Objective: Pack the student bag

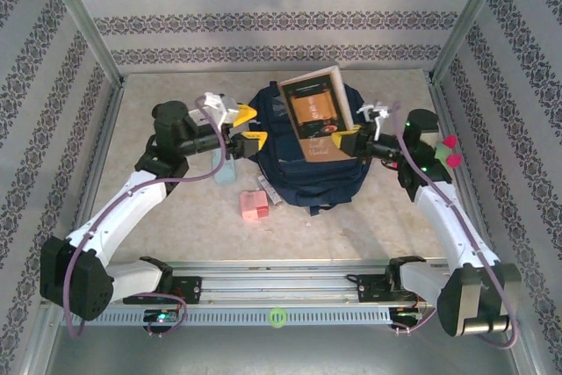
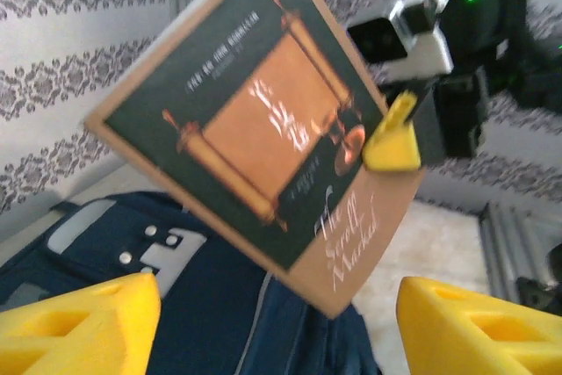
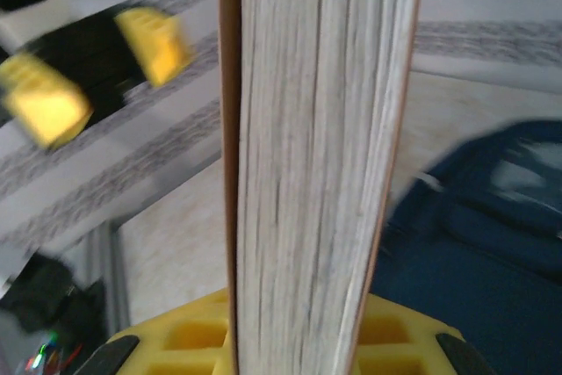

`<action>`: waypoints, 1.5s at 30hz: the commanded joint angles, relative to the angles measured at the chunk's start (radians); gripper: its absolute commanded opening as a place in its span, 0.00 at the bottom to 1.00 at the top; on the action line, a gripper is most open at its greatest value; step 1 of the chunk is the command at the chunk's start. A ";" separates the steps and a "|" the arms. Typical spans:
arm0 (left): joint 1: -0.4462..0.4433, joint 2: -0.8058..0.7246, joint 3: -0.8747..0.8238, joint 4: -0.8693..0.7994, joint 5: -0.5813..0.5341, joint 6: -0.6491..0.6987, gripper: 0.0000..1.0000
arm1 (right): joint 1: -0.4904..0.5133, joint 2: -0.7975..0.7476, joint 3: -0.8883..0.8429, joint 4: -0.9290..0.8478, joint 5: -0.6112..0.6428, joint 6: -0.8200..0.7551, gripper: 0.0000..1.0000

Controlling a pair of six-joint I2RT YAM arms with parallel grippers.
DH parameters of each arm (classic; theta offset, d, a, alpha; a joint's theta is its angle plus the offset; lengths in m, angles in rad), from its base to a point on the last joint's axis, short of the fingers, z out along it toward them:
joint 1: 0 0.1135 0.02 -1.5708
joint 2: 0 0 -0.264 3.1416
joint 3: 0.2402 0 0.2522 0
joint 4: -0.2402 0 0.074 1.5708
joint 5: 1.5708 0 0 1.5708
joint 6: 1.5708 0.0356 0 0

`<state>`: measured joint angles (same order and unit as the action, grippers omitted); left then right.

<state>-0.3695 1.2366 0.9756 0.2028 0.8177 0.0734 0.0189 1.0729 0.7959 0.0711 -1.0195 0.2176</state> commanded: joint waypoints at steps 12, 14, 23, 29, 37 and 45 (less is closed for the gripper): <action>-0.317 0.613 0.356 -0.360 -0.541 0.539 0.80 | -0.286 -0.222 -0.091 -0.260 0.230 0.195 0.00; -0.322 0.677 0.409 -0.354 -0.547 0.539 0.81 | -0.295 -0.230 -0.104 -0.264 0.209 0.198 0.00; -0.326 0.841 0.537 -0.363 -0.606 0.548 0.82 | -0.313 -0.229 -0.134 -0.272 0.182 0.208 0.00; -0.325 0.796 0.548 -0.373 -0.643 0.472 0.08 | -0.340 -0.265 -0.134 -0.295 0.204 0.291 0.00; -0.301 0.663 0.653 -0.445 -0.603 0.312 0.00 | -0.433 -0.390 -0.080 -0.512 0.312 0.443 0.00; -0.244 0.655 0.787 -0.494 -0.539 0.182 0.00 | -0.436 -0.469 0.007 -0.806 0.338 0.414 0.00</action>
<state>-0.6304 1.9415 1.7107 -0.2882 0.2340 0.3382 -0.4232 0.6525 0.7742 -0.6422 -0.6544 0.6254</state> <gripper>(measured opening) 0.045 0.169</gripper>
